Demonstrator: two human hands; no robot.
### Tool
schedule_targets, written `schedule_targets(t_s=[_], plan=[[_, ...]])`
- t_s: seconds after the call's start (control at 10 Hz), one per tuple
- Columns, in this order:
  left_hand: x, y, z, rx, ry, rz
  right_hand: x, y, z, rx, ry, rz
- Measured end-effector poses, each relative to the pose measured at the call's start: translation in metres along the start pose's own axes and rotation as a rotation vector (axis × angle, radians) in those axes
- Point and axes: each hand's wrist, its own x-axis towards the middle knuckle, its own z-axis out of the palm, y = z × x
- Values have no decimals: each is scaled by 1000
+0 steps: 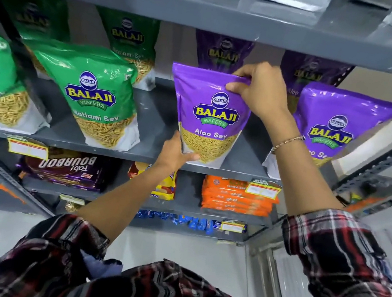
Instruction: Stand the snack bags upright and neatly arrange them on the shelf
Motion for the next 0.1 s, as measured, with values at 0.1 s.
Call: schedule_targets(t_s=[0.1], plan=[[-8,-14,-6,-35,-75,-7,-24,0,19,-126,207,-106]])
